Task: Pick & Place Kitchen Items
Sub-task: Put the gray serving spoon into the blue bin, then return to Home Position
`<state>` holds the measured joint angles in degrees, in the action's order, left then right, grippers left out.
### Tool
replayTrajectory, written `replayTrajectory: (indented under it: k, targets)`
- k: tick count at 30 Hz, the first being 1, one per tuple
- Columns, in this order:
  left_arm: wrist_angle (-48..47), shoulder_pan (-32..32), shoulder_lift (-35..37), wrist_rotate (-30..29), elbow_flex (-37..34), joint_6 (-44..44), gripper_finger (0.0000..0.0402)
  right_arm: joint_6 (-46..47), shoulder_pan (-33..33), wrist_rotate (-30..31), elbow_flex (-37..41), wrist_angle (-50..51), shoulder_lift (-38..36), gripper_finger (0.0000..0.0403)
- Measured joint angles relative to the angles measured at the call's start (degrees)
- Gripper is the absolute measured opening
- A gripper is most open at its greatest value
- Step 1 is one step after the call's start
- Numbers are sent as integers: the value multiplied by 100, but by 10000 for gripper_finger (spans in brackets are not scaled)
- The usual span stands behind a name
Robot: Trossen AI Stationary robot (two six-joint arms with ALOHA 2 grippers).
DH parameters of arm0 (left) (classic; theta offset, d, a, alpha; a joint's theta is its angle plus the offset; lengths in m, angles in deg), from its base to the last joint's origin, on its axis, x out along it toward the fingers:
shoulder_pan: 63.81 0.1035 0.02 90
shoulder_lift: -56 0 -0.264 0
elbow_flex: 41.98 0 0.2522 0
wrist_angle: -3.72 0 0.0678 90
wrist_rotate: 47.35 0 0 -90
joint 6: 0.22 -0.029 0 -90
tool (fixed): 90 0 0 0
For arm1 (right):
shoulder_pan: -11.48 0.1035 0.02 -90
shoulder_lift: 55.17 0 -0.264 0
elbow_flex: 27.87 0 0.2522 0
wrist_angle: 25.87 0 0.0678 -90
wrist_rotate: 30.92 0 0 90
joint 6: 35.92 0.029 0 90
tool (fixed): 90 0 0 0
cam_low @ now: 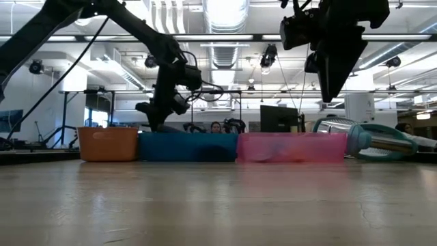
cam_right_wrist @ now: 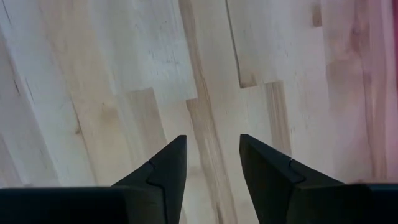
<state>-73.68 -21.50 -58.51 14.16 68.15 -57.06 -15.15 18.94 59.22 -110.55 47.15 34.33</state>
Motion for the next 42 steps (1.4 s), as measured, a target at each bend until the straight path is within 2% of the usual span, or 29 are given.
replayTrajectory:
  k: [6, 8, 11, 13, 16, 18, 19, 21, 23, 26, 31, 33, 38, 42]
  targets:
    - [19, -72, 395, -143, 0, 618, 157, -3, 1, 1, 0, 20, 0, 140]
    - [20, -164, 625, -342, 0, 943, 169, -19, 2, 13, 0, 15, -19, 141]
    - [50, -343, 1166, -237, 27, 1393, 176, -33, 3, 228, 0, -5, -147, 137]
    - [85, -475, 1623, 523, 33, 1937, 173, -120, 3, 450, 0, -118, -304, 133]
    - [533, -745, 2494, 2872, -256, 2713, 156, -381, 14, 696, 103, -1003, -649, 121]
    - [1546, -1004, 3185, 4359, -830, 3081, 135, -828, 72, 676, 362, -2114, -960, 109]
    - [2160, -1174, 3554, 4896, -1230, 3191, 121, -1098, 109, 583, 565, -2736, -1132, 101]
    - [3471, -1616, 4303, 5299, -2161, 3471, 91, -1528, 167, 372, 1083, -3954, -1494, 83]
    - [4680, -2142, 5018, 5096, -3182, 3878, 58, -1681, 173, 80, 1682, -4946, -1864, 63]
    - [6120, -2965, 5926, 4512, -4697, 4369, 13, -1601, 162, -86, 2541, -5632, -2531, 31]
    - [7393, -4170, 7426, 2772, -6653, 4448, 10, -1390, 171, -63, 3739, -6259, -3899, 9]
    - [7754, -4430, 7982, 2340, -7278, 4328, 11, -1536, 166, -23, 4205, -6578, -4481, 9]
    - [8724, -4568, 9052, 2386, -8462, 4284, 6, -2377, 167, -24, 5141, -7209, -5673, 8]
    - [8962, -4568, 9596, 2395, -9094, 4280, 5, -2676, 166, 69, 5613, -7212, -6314, 8]
